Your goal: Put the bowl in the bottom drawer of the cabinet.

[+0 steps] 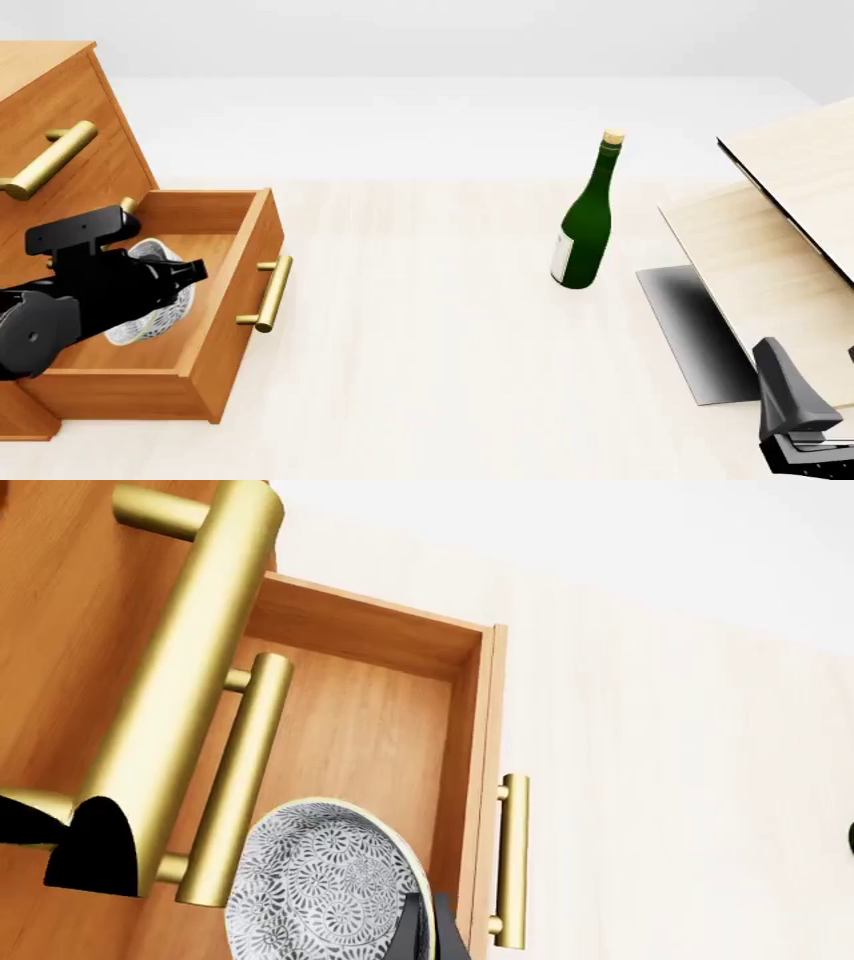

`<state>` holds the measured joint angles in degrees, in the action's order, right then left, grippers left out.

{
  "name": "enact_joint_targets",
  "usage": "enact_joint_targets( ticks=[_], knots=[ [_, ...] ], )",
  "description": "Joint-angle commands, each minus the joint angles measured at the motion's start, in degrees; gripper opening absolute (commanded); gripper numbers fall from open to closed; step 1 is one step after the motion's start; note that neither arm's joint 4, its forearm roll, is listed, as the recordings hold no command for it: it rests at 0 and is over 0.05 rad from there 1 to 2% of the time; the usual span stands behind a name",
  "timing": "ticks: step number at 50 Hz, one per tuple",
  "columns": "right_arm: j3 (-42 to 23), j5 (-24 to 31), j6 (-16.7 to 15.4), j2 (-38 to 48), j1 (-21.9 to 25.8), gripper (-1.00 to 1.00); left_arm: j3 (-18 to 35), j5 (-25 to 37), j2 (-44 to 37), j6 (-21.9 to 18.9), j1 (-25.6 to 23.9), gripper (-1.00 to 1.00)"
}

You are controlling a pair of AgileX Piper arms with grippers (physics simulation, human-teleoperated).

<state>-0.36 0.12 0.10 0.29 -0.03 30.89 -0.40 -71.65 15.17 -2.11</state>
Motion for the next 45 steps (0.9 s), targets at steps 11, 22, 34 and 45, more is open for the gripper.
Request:
enact_joint_targets(
  ticks=[11,22,34,45],
  knots=[
    [0.00,0.00,0.00,0.00,-0.01,1.00,0.38,-1.84,-2.19,-3.22,3.38,-1.00],
    [0.00,0.00,0.00,0.00,0.00,1.00,1.43,-1.49,-3.00,-3.88,4.21,-1.00],
    [0.00,0.00,-0.01,0.00,-0.01,1.00,1.90,-3.51,-6.75,-2.70,3.04,-1.00],
    [0.00,0.00,-0.01,0.00,0.01,1.00,1.35,-4.65,-7.74,-1.96,2.80,-1.00]
  ],
)
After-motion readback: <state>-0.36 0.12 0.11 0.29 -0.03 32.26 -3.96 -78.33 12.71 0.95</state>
